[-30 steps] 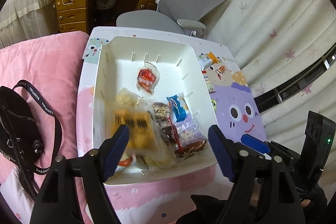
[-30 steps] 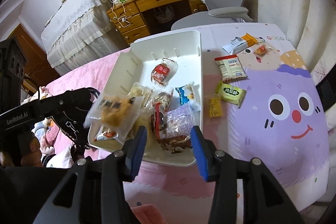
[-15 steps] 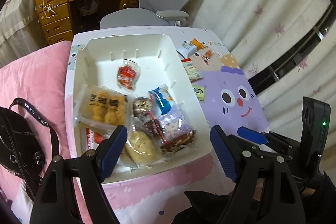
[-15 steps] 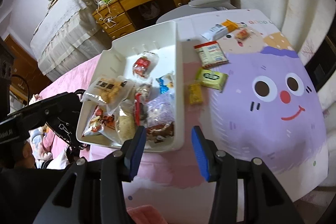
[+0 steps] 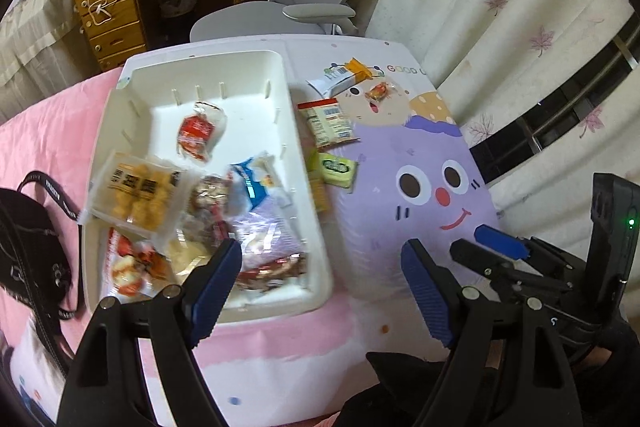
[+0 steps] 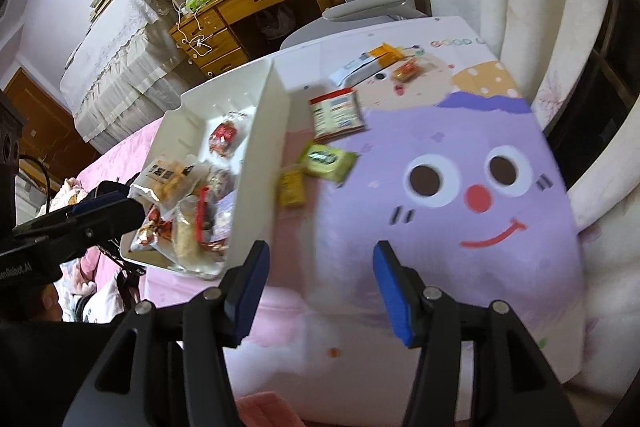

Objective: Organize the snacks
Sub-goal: 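Withdraw both grippers from the tray toward the snacks left on the cloth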

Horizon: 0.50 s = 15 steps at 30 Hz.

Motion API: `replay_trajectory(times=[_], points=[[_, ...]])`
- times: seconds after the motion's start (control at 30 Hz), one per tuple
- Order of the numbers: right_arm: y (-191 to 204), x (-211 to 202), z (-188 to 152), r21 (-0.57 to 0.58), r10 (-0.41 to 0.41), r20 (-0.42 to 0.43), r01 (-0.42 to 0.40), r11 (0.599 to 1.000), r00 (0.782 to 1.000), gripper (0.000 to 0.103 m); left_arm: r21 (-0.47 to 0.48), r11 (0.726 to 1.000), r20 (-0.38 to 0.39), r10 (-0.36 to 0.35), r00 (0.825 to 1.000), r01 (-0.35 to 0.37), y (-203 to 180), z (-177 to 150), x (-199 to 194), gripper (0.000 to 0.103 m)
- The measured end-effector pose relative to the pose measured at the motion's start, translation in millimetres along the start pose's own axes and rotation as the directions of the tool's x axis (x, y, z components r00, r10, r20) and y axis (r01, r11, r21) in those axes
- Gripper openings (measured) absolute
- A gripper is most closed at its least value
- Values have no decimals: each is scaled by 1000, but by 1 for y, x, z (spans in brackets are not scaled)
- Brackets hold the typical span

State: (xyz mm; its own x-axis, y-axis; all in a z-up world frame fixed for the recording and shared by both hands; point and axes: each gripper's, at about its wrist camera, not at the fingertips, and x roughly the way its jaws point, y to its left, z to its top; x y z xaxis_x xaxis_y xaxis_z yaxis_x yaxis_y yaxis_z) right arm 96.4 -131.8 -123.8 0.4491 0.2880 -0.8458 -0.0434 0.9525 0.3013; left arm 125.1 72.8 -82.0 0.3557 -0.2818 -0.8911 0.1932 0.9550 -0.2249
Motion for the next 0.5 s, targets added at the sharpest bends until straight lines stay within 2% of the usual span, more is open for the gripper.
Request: replay_trajectory(times=[0.23,0.5], points=[[-54,-16,19,-64,22,-18,-23,998,1000,59,-74,996,-5,43,999,-43,-59,6,20,81],[-114,-29,31,-146,15,-28,-19,989,1000,59,-186,978,-7,91,996,-91,-96,18,49,81]])
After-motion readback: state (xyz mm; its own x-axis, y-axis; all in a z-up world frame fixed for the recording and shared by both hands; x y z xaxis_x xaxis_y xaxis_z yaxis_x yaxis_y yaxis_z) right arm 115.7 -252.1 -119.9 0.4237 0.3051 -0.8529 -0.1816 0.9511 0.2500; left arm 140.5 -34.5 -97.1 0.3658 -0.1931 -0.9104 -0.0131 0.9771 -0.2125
